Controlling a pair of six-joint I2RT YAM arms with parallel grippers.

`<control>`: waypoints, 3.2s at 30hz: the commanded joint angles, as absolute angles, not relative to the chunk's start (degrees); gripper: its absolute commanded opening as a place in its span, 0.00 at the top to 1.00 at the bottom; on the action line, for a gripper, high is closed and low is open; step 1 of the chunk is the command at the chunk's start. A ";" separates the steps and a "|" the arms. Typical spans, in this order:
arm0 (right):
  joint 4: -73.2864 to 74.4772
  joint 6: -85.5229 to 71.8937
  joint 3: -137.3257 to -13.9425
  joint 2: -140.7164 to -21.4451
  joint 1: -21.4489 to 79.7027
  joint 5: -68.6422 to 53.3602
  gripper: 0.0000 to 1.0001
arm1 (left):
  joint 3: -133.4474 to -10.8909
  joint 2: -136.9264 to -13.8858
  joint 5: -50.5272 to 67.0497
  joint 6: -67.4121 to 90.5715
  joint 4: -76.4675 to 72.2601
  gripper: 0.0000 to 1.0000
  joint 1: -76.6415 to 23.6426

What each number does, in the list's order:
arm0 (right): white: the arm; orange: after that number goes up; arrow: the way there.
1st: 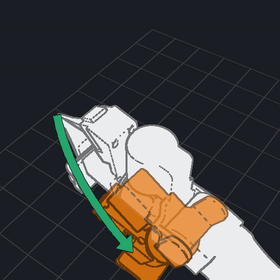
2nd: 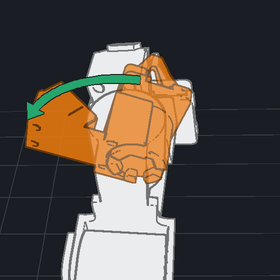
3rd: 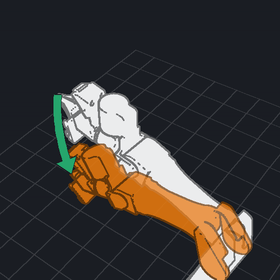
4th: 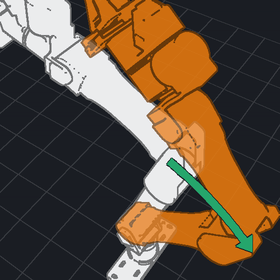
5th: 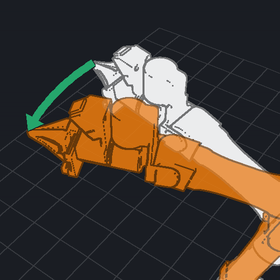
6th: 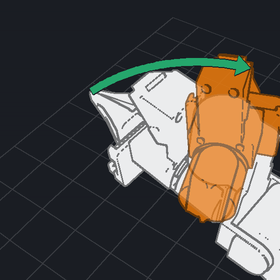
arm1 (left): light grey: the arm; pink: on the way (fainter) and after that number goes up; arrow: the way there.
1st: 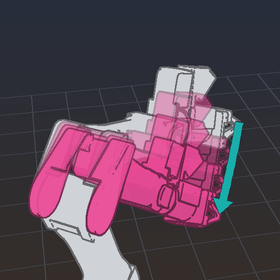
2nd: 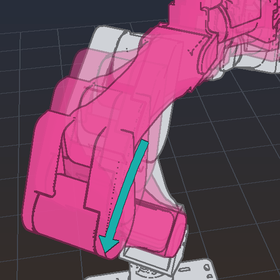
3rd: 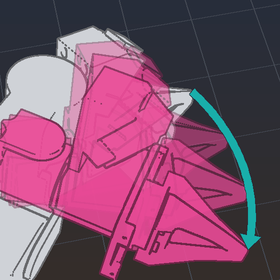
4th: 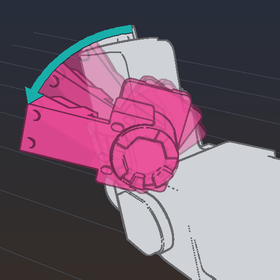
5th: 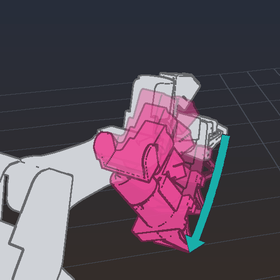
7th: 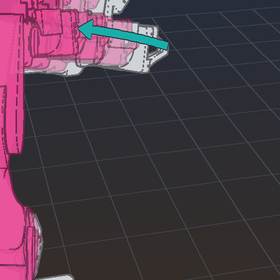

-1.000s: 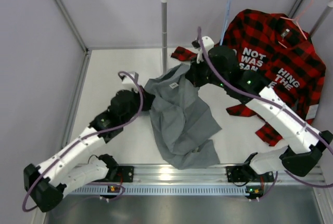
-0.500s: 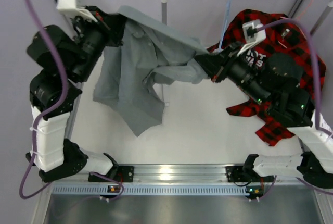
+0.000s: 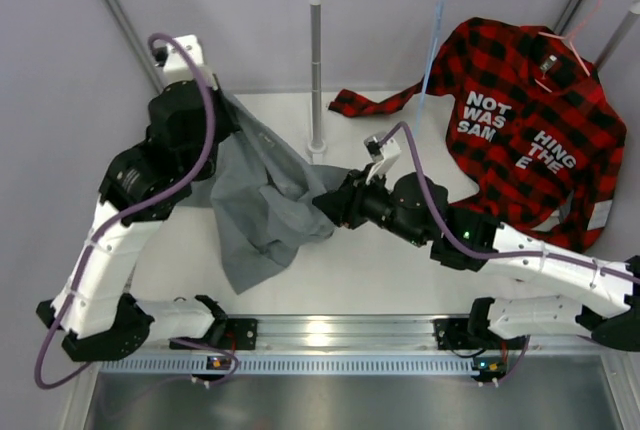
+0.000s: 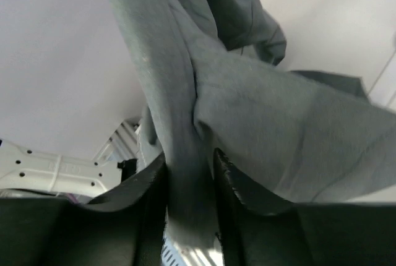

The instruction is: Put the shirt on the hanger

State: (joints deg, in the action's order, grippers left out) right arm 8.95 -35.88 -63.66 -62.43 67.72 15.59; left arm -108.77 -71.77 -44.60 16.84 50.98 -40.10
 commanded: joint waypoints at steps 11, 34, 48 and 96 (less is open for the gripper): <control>24.78 -5.73 -65.12 -53.34 60.47 -4.47 0.34 | -85.27 -54.93 -28.67 23.11 45.97 1.00 -39.46; -3.78 -21.53 -63.10 -79.26 66.71 9.58 0.43 | -74.18 -63.54 -23.38 29.88 35.77 1.00 -39.55; -0.09 -19.60 -66.27 -83.85 64.42 19.18 0.95 | -73.83 -63.37 -26.36 26.63 35.42 1.00 -39.46; 24.69 -15.38 -71.63 -72.60 51.15 7.56 1.00 | -46.77 -50.62 2.72 13.36 11.00 0.59 -38.85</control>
